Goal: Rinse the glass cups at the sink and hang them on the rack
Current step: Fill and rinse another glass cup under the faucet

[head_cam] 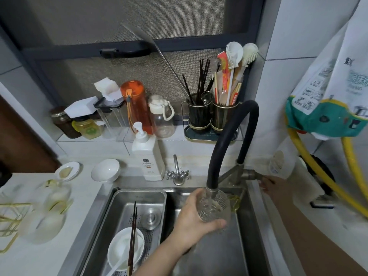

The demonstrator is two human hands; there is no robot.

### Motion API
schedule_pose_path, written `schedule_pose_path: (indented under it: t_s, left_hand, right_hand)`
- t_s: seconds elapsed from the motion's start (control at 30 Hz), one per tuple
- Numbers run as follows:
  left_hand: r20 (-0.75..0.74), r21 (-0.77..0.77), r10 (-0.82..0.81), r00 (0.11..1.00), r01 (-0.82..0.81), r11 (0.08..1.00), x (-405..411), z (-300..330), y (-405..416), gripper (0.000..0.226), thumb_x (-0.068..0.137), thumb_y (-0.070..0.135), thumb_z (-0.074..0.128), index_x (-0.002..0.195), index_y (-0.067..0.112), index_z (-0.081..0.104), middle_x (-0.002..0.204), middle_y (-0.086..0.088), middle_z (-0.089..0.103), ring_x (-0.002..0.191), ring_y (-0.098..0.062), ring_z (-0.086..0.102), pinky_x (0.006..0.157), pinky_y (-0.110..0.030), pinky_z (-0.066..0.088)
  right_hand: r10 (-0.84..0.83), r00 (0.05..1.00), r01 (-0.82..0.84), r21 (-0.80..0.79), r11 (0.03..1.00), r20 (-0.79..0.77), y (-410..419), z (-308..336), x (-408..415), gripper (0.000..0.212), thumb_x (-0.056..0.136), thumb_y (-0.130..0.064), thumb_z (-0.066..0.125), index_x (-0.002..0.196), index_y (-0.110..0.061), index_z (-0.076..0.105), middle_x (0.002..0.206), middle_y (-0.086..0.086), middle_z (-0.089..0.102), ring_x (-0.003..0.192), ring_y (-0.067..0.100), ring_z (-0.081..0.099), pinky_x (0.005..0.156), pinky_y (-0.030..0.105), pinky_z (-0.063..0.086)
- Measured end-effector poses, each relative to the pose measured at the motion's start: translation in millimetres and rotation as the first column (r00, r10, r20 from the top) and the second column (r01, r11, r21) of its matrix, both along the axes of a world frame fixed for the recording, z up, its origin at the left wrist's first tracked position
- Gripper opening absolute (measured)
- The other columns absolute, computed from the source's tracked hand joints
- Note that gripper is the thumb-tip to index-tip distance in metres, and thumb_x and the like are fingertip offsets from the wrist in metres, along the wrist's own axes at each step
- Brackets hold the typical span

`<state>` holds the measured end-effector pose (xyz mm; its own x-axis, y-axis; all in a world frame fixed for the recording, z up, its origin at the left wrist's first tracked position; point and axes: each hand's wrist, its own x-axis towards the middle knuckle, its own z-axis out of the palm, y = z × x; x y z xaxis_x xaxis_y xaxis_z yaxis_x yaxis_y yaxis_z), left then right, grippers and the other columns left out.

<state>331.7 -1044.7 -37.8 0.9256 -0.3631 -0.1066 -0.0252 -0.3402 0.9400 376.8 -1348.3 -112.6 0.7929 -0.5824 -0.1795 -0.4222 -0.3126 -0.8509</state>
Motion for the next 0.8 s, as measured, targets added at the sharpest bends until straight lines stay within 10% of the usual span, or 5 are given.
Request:
schedule_pose_path:
  t_s: [0.27, 0.43, 0.53, 0.63, 0.8]
  left_hand:
    - [-0.035, 0.05, -0.011, 0.999, 0.013, 0.999, 1, -9, 2, 0.088, 0.053, 0.039, 0.091, 0.126, 0.035, 0.044, 0.122, 0.02, 0.058, 0.112, 0.013, 0.052, 0.092, -0.005, 0.037]
    - [-0.26, -0.056, 0.049, 0.964, -0.065, 0.996, 2, -13, 10, 0.06, 0.058, 0.033, 0.091, 0.107, 0.028, 0.057, 0.108, 0.007, 0.066, 0.091, 0.007, 0.063, 0.076, -0.008, 0.045]
    - [-0.508, -0.106, 0.075, 0.858, -0.149, 0.983, 4, -10, 17, 0.085, 0.052, 0.06, 0.084, 0.121, 0.017, 0.061, 0.113, -0.001, 0.071, 0.101, -0.012, 0.067, 0.08, -0.02, 0.051]
    - [-0.679, -0.107, 0.075, 0.73, -0.2, 0.974, 9, -5, 20, 0.059, 0.074, 0.065, 0.064, 0.112, 0.02, 0.068, 0.095, 0.001, 0.077, 0.088, -0.013, 0.072, 0.067, -0.024, 0.054]
    - [-0.858, -0.148, -0.052, 0.512, -0.149, 0.978, 12, -17, 20, 0.084, 0.061, 0.088, 0.045, 0.099, 0.017, 0.068, 0.08, -0.003, 0.072, 0.069, -0.02, 0.069, 0.057, -0.026, 0.054]
  right_hand:
    - [0.034, 0.993, -0.053, 0.168, 0.984, 0.114, 104, 50, -72, 0.01, 0.096, -0.018, 0.054, 0.104, -0.017, 0.06, 0.094, -0.001, 0.062, 0.084, 0.011, 0.058, 0.073, 0.02, 0.042]
    - [0.198, 0.973, -0.226, 0.347, 0.91, 0.117, 160, 50, -97, 0.045, 0.091, -0.035, 0.059, 0.135, -0.034, 0.047, 0.132, -0.012, 0.045, 0.118, 0.006, 0.047, 0.096, 0.022, 0.038]
    - [0.3, 0.946, -0.32, 0.222, 0.921, 0.119, 173, 44, -94, 0.037, 0.087, -0.054, 0.056, 0.123, -0.055, 0.046, 0.146, -0.018, 0.028, 0.134, 0.006, 0.034, 0.11, 0.033, 0.034]
    - [0.337, 0.938, -0.346, 0.193, 0.918, 0.08, 184, 45, -86, 0.044, 0.083, -0.06, 0.056, 0.124, -0.047, 0.049, 0.141, -0.022, 0.02, 0.135, 0.002, 0.023, 0.114, 0.037, 0.025]
    - [0.397, 0.912, -0.392, -0.068, 0.917, 0.1, 190, 55, -71, 0.084, 0.057, -0.092, 0.041, 0.109, -0.031, 0.066, 0.128, 0.003, 0.057, 0.123, 0.013, 0.043, 0.112, 0.031, 0.028]
